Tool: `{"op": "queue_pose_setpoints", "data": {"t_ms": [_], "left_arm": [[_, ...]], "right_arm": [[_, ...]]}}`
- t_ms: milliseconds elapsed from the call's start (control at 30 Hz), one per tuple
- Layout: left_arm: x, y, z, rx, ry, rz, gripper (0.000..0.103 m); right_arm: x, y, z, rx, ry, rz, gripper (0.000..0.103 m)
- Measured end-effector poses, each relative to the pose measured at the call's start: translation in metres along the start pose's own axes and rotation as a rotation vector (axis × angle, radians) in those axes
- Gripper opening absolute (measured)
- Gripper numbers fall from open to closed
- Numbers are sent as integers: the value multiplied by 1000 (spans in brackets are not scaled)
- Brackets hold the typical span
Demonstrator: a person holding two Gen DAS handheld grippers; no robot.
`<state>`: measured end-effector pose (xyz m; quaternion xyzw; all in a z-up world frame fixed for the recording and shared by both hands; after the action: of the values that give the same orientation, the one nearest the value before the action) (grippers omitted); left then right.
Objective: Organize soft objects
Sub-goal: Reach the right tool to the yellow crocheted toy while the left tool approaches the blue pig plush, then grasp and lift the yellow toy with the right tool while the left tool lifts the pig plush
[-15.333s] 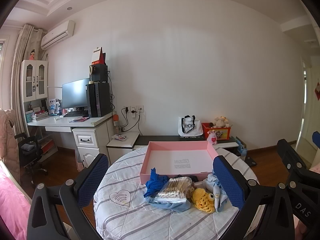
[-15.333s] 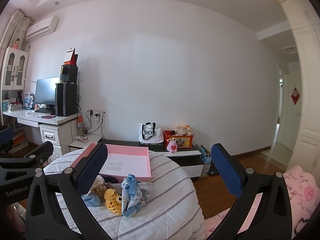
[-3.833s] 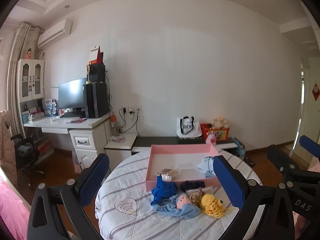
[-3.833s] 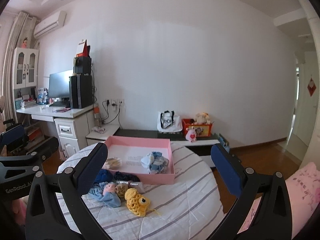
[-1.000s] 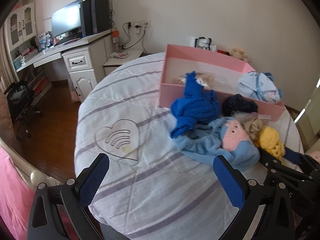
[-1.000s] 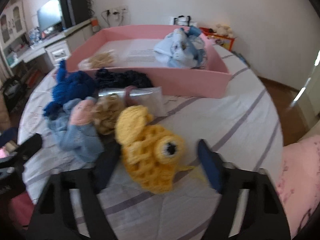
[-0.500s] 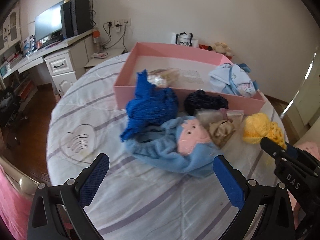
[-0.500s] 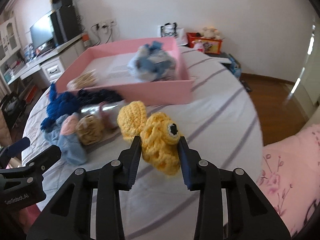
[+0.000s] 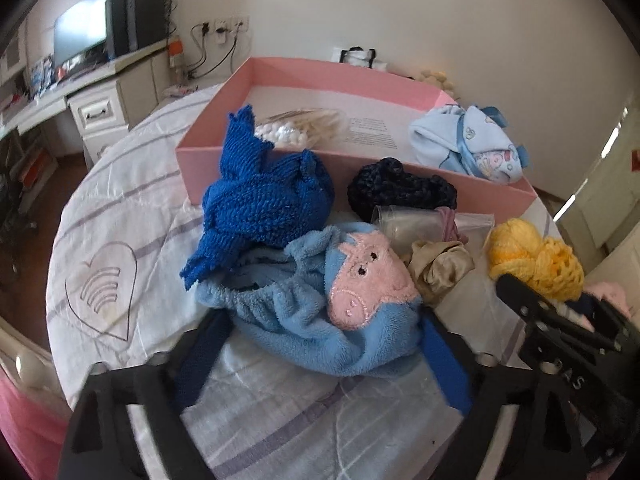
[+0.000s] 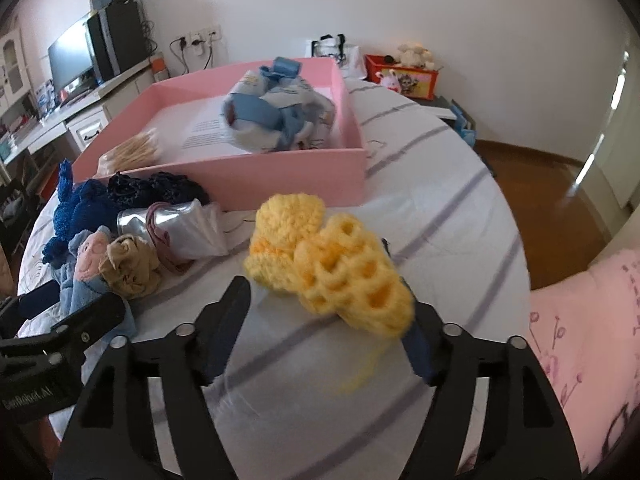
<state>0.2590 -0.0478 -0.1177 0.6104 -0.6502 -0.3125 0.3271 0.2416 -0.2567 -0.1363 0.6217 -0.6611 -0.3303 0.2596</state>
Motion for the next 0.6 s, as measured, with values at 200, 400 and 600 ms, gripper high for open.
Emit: {"op": "queue_pose_setpoints", "data": {"t_ms": [200,400,600], "left_arm": [[7,7,2,16,-44,23,43],[5,18,8,26,-57,29,27],[5,33,6,52,-65,12,23]], "right_arm": [[-4,-8,-9,19,5,21,57],[-5,3,-5,38,-5,-35,37],[-12,32,-1,89,24,-43,36]]}}
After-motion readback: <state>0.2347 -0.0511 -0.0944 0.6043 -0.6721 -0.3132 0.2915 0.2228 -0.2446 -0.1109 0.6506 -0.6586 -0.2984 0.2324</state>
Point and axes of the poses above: each gripper's, at about its wrist camera, not at the fingertips, and y roughly against the way its jaws point, x to its right, z to its underside, the point moved 3 cm from there along -y, roughly the way its jaws point, and after that the axes turned 7 degrees about -z, right-handed, at the moved point
